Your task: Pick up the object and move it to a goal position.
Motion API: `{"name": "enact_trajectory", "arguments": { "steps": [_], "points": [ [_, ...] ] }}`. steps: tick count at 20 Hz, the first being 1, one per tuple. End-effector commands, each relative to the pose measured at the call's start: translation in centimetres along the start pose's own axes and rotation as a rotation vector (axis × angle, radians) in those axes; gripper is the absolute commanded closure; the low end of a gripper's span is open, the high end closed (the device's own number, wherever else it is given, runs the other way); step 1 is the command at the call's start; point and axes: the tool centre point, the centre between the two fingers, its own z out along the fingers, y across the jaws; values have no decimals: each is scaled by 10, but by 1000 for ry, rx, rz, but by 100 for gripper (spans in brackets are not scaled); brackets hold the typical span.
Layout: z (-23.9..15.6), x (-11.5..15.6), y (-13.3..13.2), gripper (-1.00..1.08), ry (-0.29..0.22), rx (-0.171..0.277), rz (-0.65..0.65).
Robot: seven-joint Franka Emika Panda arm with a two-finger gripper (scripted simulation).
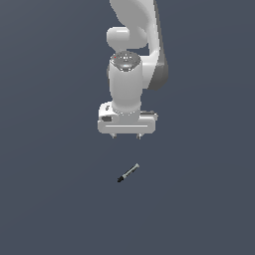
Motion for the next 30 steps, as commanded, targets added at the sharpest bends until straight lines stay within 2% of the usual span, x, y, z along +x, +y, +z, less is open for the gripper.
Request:
{"name": "enact_trajectory", "arguments": {
  "steps": [1, 11, 17, 23, 30],
  "points": [
    [0, 0, 0, -92, 0, 0, 0],
    [-2, 0, -29, -92, 9, -10, -56],
    [-1, 1, -29, -92, 8, -10, -48],
    [6, 6, -28, -92, 4, -7, 5],
    [21, 19, -25, -92, -5, -2, 130]
  ]
}}
